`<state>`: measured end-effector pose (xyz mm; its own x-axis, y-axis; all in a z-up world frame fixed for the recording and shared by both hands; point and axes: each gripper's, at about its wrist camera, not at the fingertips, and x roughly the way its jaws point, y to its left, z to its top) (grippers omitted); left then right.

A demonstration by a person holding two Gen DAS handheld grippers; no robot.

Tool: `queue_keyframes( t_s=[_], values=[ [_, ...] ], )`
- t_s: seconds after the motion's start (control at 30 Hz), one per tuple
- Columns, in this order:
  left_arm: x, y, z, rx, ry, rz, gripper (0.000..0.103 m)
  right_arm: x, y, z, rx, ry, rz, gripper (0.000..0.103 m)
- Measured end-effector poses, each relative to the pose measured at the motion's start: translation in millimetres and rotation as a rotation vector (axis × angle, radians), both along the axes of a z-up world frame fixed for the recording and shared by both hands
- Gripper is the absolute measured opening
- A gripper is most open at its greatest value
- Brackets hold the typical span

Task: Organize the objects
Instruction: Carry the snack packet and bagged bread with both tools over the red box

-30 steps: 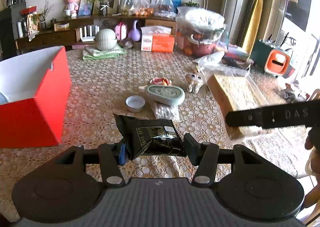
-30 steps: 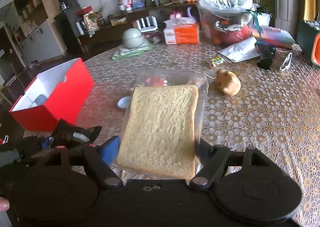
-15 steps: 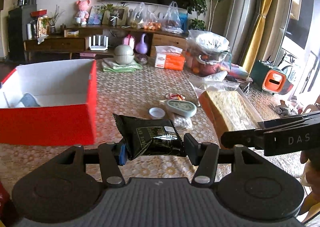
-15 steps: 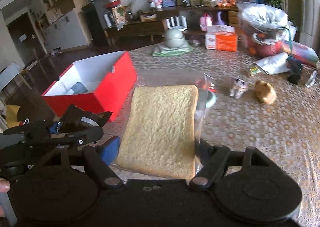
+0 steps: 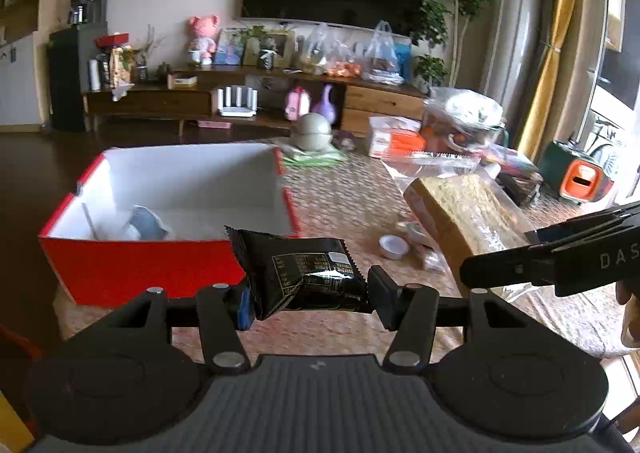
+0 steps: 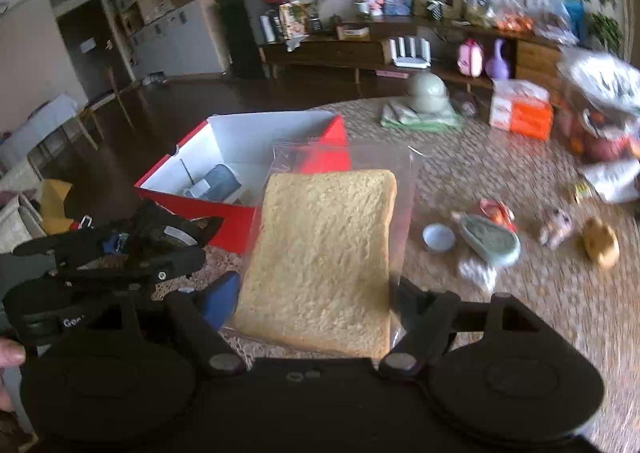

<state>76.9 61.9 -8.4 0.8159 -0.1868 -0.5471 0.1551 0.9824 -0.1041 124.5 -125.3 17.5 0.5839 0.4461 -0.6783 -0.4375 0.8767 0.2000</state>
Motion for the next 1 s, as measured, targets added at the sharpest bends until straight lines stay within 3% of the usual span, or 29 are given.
queue_keyframes(
  t_s=[0.33, 0.43, 0.57, 0.67, 0.73, 0.8, 1.0],
  values=[
    [15, 52, 17, 0.056, -0.05, 0.045, 0.055, 37, 58, 6, -0.036, -0.028, 0.07, 0.078],
    [27, 62, 12, 0.108, -0.053, 0.047, 0.054, 48, 70, 6, -0.035, -0.021, 0.084, 0.078],
    [32, 78, 1, 0.078, -0.031, 0.05, 0.054, 57, 76, 11, -0.05, -0.051, 0.086, 0.078],
    [30, 75, -12, 0.049, 0.004, -0.025, 0.054, 58, 74, 10, -0.055, -0.046, 0.085, 0.078],
    [26, 64, -22, 0.054, 0.014, -0.081, 0.06, 57, 72, 9, -0.06, -0.048, 0.084, 0.078],
    [21, 52, -33, 0.056, 0.031, -0.119, 0.072, 56, 70, 7, -0.058, -0.041, 0.08, 0.078],
    [14, 16, -65, 0.061, 0.119, -0.252, 0.081, 52, 61, -1, -0.054, -0.016, 0.066, 0.078]
  ],
)
